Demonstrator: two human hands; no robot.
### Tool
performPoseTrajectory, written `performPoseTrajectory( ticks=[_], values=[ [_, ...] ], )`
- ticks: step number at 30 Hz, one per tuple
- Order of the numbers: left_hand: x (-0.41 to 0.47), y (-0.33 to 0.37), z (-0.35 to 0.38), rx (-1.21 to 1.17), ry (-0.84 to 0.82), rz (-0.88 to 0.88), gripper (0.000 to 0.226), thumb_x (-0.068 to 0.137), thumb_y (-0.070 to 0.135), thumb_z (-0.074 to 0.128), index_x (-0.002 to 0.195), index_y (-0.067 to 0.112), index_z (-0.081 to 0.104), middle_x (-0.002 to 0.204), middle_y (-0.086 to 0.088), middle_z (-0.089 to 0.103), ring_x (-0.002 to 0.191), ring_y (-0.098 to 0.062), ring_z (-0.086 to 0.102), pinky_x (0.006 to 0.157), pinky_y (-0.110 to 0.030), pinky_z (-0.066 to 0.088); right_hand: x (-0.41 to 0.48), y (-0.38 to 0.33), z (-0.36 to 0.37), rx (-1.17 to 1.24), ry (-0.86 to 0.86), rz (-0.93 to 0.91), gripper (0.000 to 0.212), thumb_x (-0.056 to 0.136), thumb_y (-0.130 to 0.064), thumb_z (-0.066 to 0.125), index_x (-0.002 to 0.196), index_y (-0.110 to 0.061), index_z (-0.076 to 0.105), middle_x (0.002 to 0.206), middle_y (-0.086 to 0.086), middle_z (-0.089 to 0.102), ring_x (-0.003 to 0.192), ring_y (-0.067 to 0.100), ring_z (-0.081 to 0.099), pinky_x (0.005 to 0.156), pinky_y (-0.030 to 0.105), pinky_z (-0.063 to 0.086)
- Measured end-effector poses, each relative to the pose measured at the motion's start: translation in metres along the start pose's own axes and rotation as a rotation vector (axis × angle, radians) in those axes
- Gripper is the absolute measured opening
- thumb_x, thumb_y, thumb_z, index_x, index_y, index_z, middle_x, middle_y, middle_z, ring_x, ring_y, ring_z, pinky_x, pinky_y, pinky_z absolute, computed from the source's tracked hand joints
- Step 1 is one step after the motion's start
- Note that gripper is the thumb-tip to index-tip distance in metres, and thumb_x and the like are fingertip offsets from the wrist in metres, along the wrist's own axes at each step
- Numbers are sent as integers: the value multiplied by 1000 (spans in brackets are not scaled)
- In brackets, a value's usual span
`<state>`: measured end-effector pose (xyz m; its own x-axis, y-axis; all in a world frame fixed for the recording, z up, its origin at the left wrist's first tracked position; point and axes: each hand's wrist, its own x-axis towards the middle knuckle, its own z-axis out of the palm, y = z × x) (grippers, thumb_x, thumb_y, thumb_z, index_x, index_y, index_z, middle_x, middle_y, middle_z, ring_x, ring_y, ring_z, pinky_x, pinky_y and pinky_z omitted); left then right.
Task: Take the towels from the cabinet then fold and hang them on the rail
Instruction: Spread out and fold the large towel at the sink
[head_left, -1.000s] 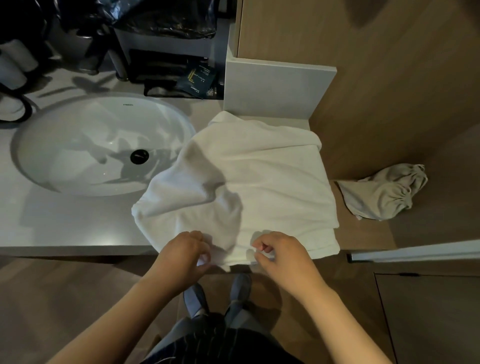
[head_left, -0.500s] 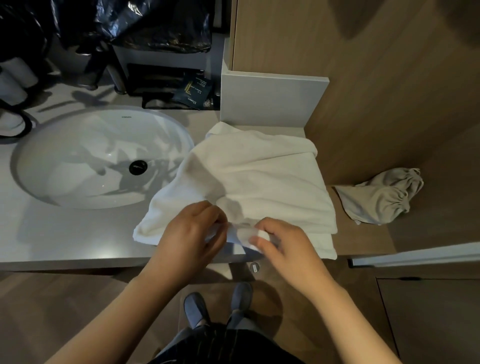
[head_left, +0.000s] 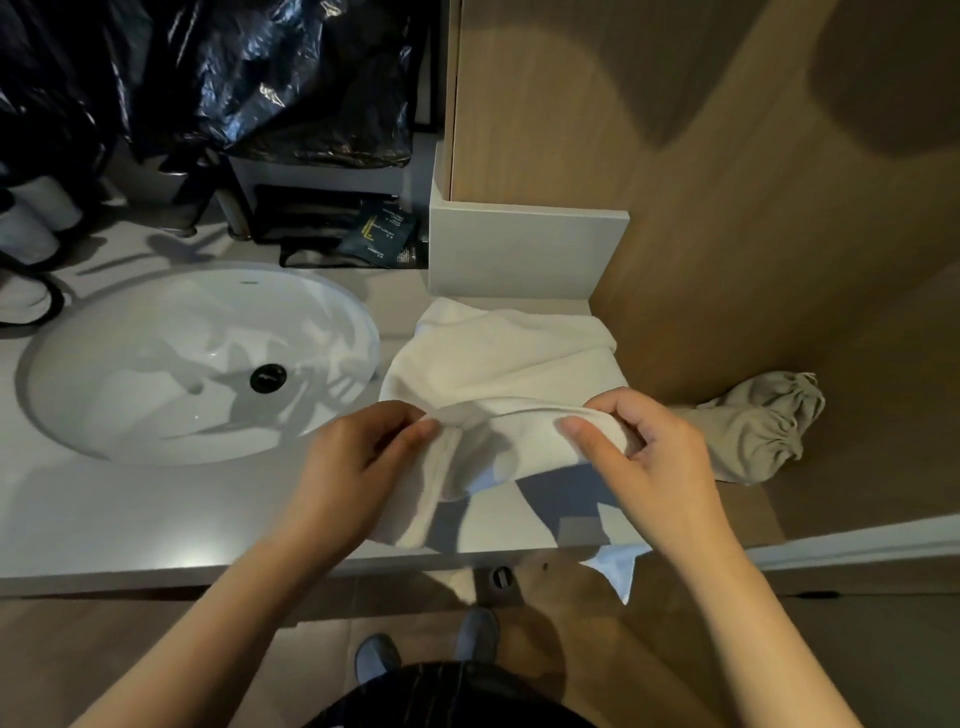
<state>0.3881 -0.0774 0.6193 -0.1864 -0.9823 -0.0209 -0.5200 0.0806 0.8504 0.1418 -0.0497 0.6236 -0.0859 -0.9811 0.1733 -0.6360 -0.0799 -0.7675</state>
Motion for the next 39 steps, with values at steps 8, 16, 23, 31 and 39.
performPoseTrajectory(
  ticks=[8,16,23,31,39],
  values=[
    [13,24,-1,74,-59,48,29,91,45,52,99,18,60,93,5,58,82,-6,53,74,-25,42,21,-16,11,162,-64,-39,14,93,-34,63,88,-29,75,85,-18,72,86,6,66,71,12,46],
    [-12,31,-4,89,168,260,12,80,24,74,81,17,65,68,12,54,62,-7,55,54,-11,42,34,-20,18,136,19,12,27,93,-37,62,69,-26,69,67,-12,64,69,11,61,58,20,44],
    [-7,14,22,195,88,169,41,74,38,80,109,20,67,110,14,61,92,-4,59,77,-14,48,39,-30,23,153,-24,75,20,92,-39,63,77,-28,71,70,-17,64,73,4,61,61,10,42],
    [4,11,7,-65,74,61,17,96,8,53,95,25,52,81,4,62,75,-12,59,64,-33,51,42,-32,18,179,-42,48,19,91,-35,65,79,-26,74,74,-15,69,75,6,64,63,10,43],
    [5,16,-1,185,-61,67,39,79,44,70,107,25,50,95,10,56,84,-5,54,66,-21,43,43,-30,25,143,-100,78,17,88,-38,66,79,-26,74,75,-12,70,78,7,64,62,13,47]
  ],
)
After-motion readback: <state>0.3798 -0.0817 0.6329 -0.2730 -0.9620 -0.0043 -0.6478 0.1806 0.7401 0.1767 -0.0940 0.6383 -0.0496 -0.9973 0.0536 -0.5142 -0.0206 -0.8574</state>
